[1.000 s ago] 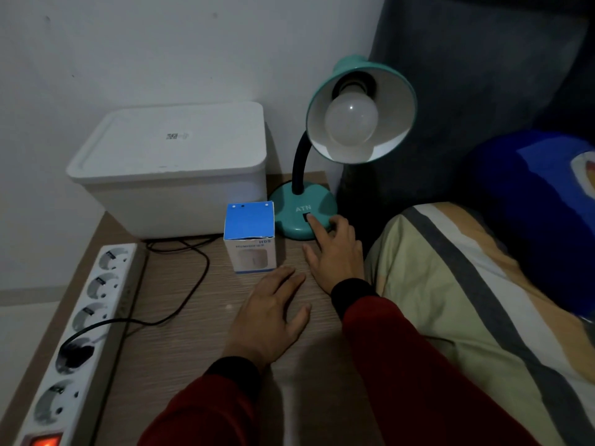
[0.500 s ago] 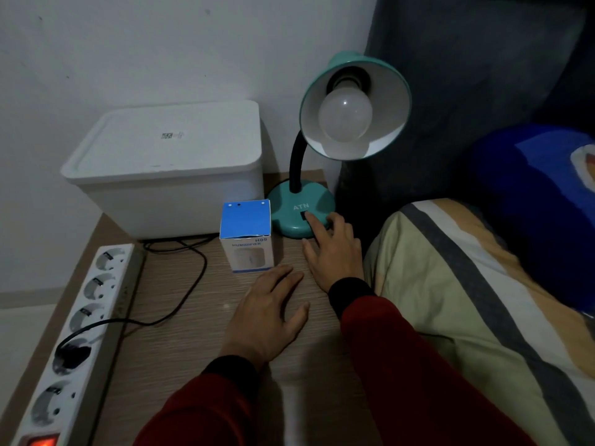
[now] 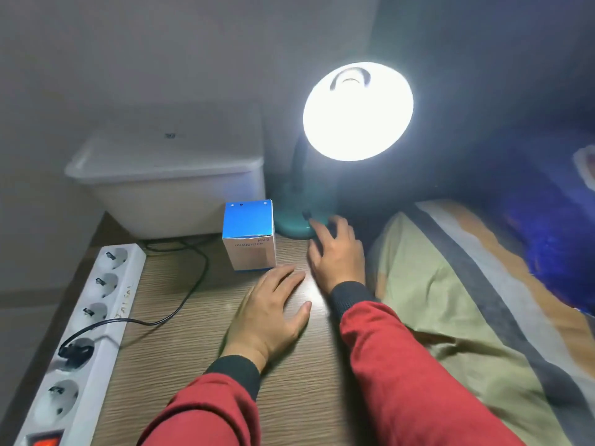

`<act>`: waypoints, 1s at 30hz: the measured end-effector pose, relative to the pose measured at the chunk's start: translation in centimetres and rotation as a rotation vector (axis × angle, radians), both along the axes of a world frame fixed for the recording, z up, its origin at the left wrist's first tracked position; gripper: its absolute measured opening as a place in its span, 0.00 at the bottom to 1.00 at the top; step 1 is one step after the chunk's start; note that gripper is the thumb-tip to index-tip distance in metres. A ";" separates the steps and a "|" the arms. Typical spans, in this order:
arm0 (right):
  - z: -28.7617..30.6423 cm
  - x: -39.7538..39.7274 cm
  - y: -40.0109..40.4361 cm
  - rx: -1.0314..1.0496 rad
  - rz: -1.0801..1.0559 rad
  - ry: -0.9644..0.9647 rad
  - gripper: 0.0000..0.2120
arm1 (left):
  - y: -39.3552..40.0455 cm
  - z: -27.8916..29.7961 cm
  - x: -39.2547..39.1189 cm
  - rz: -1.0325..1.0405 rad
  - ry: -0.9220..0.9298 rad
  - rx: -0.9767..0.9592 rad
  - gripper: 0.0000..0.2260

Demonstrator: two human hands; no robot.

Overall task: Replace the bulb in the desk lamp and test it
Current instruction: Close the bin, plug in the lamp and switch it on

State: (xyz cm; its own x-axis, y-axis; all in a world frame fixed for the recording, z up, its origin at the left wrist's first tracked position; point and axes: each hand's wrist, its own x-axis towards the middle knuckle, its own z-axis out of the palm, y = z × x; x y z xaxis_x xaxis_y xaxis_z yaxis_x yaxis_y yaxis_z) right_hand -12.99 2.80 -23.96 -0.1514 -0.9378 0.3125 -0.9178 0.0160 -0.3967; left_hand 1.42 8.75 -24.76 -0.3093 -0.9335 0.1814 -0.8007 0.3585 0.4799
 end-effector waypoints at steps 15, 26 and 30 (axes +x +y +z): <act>-0.1 -0.2 -0.6 0.086 0.001 0.056 0.26 | -0.2 -0.2 0.0 -0.008 -0.017 -0.001 0.25; 0.4 -0.4 -1.2 0.143 0.043 0.104 0.25 | -0.3 -0.4 0.1 -0.031 0.008 -0.026 0.24; 0.4 -0.3 -1.2 0.159 0.031 0.110 0.25 | -0.3 -0.4 0.1 -0.026 0.008 -0.026 0.25</act>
State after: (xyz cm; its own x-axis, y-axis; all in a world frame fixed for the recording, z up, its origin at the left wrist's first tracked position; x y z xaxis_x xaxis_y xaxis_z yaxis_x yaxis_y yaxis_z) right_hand -13.31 1.63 -23.52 -0.0948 -0.9803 0.1731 -0.9564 0.0414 -0.2892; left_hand 1.53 8.42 -25.17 -0.3319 -0.9200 0.2083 -0.7871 0.3918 0.4764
